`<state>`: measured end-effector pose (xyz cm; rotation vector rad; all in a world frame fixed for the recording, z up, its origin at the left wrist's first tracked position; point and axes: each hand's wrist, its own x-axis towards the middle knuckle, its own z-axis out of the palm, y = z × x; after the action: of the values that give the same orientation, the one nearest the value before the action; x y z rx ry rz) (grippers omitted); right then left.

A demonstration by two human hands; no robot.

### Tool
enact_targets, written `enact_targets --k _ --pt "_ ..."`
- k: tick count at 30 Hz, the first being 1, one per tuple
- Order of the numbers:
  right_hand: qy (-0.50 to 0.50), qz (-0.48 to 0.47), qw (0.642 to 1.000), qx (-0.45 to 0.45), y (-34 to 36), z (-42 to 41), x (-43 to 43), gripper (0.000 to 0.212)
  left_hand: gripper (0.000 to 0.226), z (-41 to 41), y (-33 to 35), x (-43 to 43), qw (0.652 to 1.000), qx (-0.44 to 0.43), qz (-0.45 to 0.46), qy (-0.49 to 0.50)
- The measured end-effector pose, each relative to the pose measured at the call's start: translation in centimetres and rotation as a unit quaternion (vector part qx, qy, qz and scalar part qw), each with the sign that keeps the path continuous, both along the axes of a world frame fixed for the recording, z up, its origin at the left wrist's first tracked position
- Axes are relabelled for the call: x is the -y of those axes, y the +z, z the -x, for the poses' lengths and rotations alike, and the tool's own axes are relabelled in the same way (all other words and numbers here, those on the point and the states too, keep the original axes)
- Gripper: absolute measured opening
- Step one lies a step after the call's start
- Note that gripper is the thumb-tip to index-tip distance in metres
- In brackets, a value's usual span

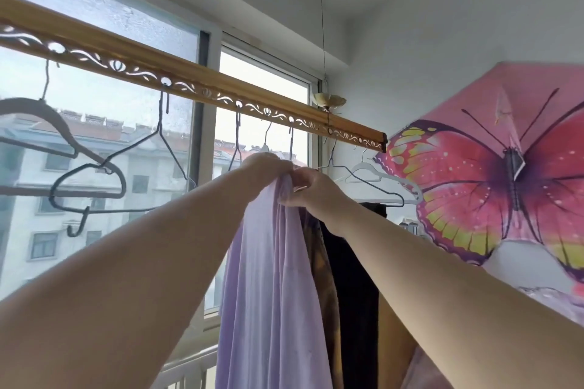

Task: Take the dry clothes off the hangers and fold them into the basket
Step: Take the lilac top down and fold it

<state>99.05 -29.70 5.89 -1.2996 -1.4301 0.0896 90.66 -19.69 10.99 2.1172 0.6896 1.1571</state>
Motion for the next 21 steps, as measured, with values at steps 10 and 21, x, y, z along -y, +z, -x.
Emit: enact_targets --k 10,21 --pt "-0.094 0.052 0.993 -0.039 -1.7 1.1 -0.2 0.027 0.013 4.5 -4.7 1.4 0.890 -0.186 -0.397 0.123" --pt "-0.086 0.109 0.990 -0.024 -4.5 4.7 -1.9 0.046 0.032 6.9 -11.2 -0.4 0.799 -0.308 -0.475 0.205"
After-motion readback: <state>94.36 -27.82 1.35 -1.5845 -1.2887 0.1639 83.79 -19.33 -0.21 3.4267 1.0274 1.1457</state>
